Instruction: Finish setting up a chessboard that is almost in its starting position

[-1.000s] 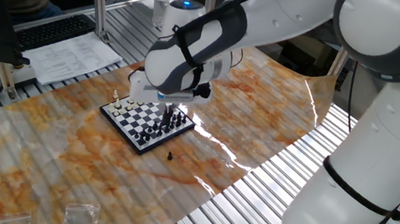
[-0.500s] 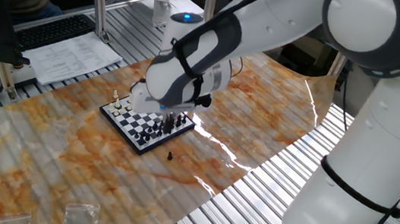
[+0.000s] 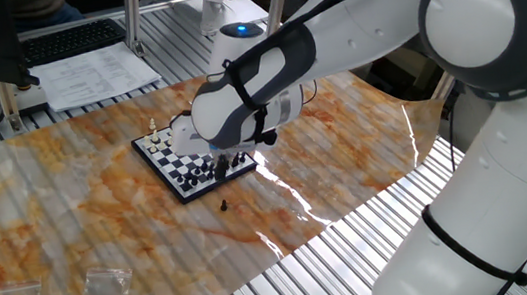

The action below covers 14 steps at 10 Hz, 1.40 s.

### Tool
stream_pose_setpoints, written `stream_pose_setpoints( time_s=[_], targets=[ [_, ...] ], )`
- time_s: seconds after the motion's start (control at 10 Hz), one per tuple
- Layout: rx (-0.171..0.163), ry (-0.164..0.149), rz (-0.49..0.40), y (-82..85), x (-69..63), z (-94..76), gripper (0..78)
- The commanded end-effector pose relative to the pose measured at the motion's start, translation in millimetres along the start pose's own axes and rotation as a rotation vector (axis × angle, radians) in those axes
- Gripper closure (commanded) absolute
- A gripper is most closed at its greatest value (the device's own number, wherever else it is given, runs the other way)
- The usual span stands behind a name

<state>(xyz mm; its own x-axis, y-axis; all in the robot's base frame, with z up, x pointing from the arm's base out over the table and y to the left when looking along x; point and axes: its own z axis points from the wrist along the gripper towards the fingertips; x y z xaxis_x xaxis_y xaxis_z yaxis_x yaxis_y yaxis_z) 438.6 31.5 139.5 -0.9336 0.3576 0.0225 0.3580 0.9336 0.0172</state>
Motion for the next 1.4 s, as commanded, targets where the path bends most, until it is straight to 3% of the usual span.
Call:
stream_pose_setpoints(
  time_s=[0.1, 0.7, 1.4],
  targets=[
    [0.016, -0.001, -0.063, 0.3, 5.8, 19.7, 77.6],
    [0.021, -0.005, -0.127, -8.5, 10.8, 40.6, 77.6],
    [0.028, -0.015, -0.157, -13.2, 11.2, 48.2, 77.6]
  ],
)
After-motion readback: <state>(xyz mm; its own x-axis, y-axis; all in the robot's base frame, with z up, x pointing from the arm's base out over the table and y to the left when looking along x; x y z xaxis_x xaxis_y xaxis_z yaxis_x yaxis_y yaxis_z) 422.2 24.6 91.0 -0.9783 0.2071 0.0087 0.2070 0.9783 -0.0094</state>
